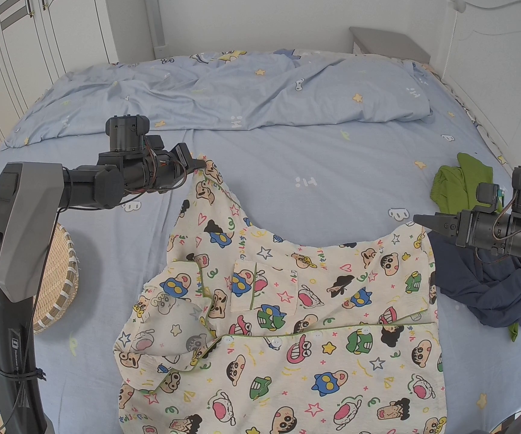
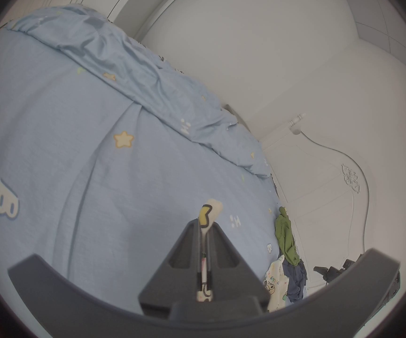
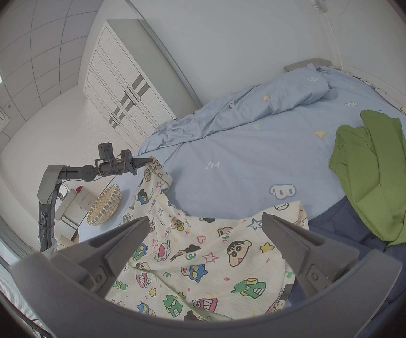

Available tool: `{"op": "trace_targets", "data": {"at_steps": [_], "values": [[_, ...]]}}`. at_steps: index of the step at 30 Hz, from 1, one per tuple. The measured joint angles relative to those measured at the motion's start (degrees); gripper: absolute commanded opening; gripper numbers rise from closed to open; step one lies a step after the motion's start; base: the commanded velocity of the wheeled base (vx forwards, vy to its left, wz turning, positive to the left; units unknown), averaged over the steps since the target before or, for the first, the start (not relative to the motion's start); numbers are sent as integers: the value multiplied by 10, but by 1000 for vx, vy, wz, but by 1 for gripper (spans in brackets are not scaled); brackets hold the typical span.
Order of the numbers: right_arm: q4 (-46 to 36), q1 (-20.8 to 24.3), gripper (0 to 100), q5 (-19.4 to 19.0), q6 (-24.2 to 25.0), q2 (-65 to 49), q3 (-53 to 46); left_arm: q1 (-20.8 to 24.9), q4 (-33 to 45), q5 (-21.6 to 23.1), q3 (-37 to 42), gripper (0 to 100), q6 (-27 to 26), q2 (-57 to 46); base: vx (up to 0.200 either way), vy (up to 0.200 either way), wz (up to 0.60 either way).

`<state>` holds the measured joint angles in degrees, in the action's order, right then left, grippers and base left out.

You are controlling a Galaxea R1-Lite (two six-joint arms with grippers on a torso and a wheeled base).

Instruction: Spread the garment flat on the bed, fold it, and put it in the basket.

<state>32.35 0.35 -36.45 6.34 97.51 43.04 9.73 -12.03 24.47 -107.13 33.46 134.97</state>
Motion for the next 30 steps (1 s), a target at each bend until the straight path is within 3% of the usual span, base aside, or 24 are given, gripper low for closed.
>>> {"op": "trace_targets", "data": {"at_steps": [12,21,30], "values": [[0,-4,100,1,4,21,17,-34,5,0,-23,0,2,-3,0,0,0],[-9,-20,100,4,14,62,35,-34,5,0,-25,0,1,-3,0,0,0],[-10,-24,100,-5,12,92,-32,-29,5,0,-22,0,1,-2,0,0,0]]}}
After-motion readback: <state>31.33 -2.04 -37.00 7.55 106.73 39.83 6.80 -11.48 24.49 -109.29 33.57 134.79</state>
